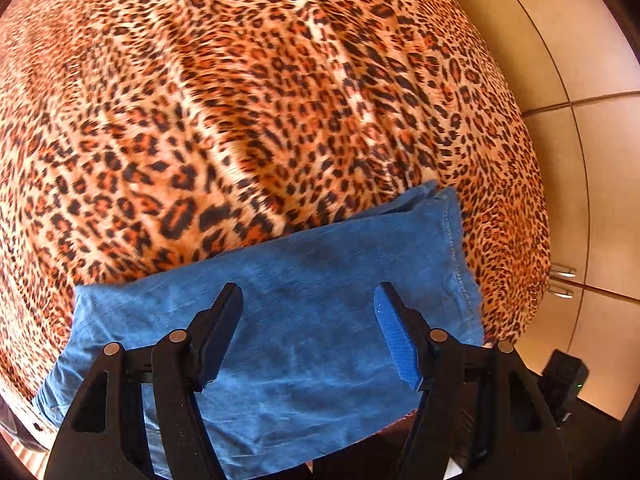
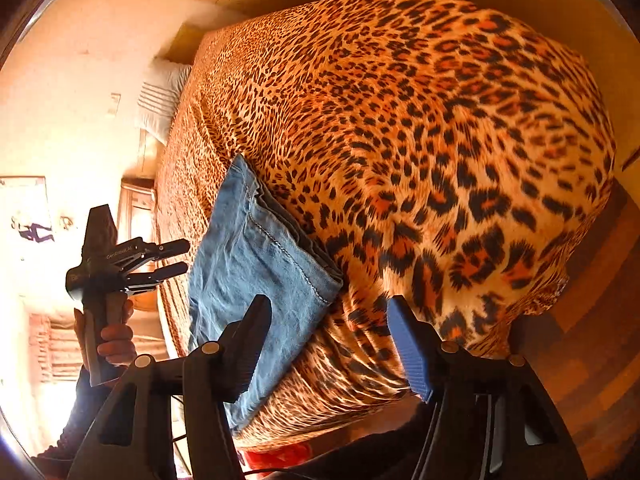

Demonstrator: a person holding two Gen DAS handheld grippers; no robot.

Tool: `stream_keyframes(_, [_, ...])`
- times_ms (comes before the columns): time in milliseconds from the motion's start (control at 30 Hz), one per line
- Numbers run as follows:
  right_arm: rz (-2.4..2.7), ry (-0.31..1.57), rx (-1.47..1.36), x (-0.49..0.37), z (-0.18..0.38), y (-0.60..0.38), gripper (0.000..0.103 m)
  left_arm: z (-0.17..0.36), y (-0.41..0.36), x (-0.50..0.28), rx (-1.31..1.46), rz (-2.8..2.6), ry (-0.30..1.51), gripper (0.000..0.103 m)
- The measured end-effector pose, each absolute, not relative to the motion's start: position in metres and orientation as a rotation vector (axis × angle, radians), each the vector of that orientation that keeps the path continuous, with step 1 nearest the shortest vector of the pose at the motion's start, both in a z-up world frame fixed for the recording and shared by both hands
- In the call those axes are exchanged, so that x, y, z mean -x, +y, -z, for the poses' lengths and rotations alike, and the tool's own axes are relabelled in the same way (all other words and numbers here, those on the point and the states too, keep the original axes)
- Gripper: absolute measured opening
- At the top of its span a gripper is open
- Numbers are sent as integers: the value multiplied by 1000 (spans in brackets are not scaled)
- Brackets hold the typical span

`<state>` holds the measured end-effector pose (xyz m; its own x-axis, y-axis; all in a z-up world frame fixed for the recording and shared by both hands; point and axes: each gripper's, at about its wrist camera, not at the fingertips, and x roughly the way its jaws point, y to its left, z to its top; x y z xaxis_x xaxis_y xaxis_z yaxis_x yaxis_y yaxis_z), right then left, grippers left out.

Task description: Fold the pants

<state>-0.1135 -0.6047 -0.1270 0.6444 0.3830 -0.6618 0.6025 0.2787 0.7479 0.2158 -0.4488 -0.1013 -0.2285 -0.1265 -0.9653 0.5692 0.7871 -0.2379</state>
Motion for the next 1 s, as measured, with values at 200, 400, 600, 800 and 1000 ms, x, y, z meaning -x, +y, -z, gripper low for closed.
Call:
stream_keyframes(200, [220, 806, -1370, 114, 134, -585, 63, 111, -503, -235, -394, 735, 1730, 69])
stream_keyframes(400, [221, 669, -1478, 102, 145, -580, 67, 134, -550, -209, -676, 933, 1737, 69])
stream_keyframes(600, [236, 555, -1546, 132, 151, -566, 67, 146, -572, -155, -1165, 1187, 1539, 79])
stream_keyframes(800, [277, 526, -1515, 135, 148, -553, 69, 146, -564, -104, -1511, 1392, 1166, 89])
stream_keyframes(1000, [303, 538, -1478, 114, 140, -546, 69, 144, -590, -110, -1318, 1453, 1324, 89])
